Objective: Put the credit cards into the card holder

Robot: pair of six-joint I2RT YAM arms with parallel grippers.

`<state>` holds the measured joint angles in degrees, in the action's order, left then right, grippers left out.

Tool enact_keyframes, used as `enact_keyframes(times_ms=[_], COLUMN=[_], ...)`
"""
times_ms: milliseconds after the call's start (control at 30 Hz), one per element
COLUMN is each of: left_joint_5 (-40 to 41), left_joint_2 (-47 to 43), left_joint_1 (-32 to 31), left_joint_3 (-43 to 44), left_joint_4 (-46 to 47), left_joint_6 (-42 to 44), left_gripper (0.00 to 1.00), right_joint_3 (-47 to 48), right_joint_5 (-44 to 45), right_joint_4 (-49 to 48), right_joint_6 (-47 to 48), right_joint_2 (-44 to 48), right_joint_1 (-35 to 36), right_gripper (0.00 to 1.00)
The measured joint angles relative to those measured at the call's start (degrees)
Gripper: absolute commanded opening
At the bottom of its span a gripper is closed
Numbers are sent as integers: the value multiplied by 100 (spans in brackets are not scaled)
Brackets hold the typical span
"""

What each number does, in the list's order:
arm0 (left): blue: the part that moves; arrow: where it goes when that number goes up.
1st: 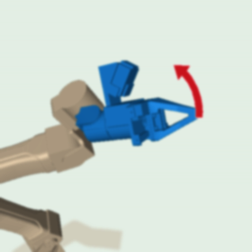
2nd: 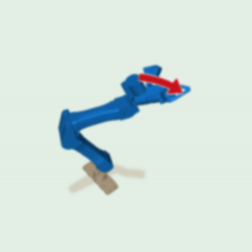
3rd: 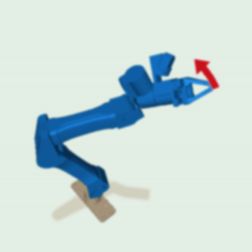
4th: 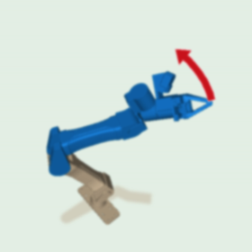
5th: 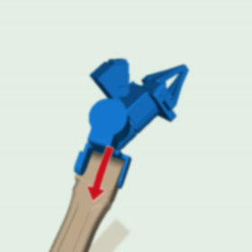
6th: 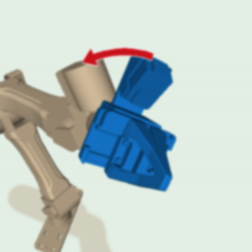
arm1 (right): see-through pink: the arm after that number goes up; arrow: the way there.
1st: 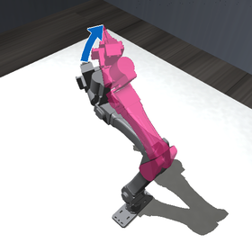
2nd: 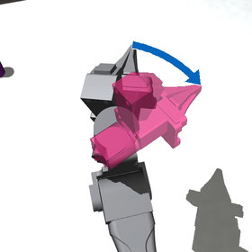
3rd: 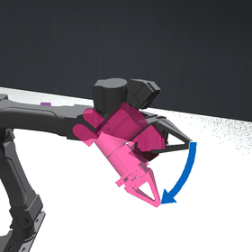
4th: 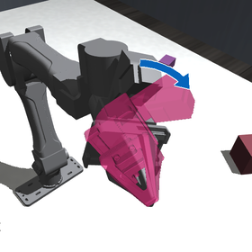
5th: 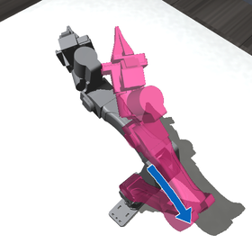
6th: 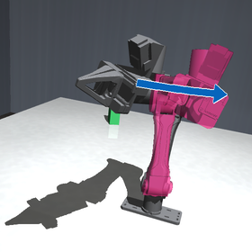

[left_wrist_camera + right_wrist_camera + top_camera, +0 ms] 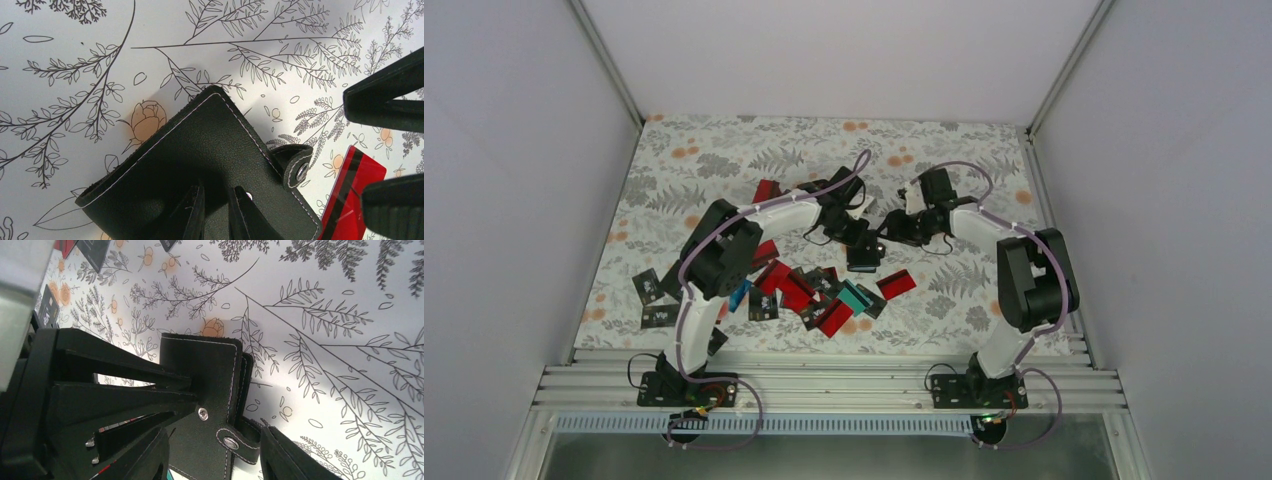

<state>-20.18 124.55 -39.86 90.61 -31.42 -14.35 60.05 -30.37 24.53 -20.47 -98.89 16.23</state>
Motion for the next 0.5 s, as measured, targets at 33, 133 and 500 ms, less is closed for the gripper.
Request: enact_keyframes(times_ms=[33, 133, 500], left_joint_5=[33, 168, 442], left_joint_2=[0, 13, -133], left_joint_1=[-13, -59, -151], left_joint_3=[11, 76, -173], left_joint_4=[-22, -90, 153], left_joint_6=[0, -2, -201], left_gripper=[16, 16, 16], right_joint_3=[-7, -50, -197], right_joint_5=[-4, -52, 748], right_joint_4=[-4, -9, 48], right_joint_6=[-2, -24, -813], right_joint_2=[-4, -9, 149], right_joint_1=[15, 81, 627], right_gripper=[47, 44, 33])
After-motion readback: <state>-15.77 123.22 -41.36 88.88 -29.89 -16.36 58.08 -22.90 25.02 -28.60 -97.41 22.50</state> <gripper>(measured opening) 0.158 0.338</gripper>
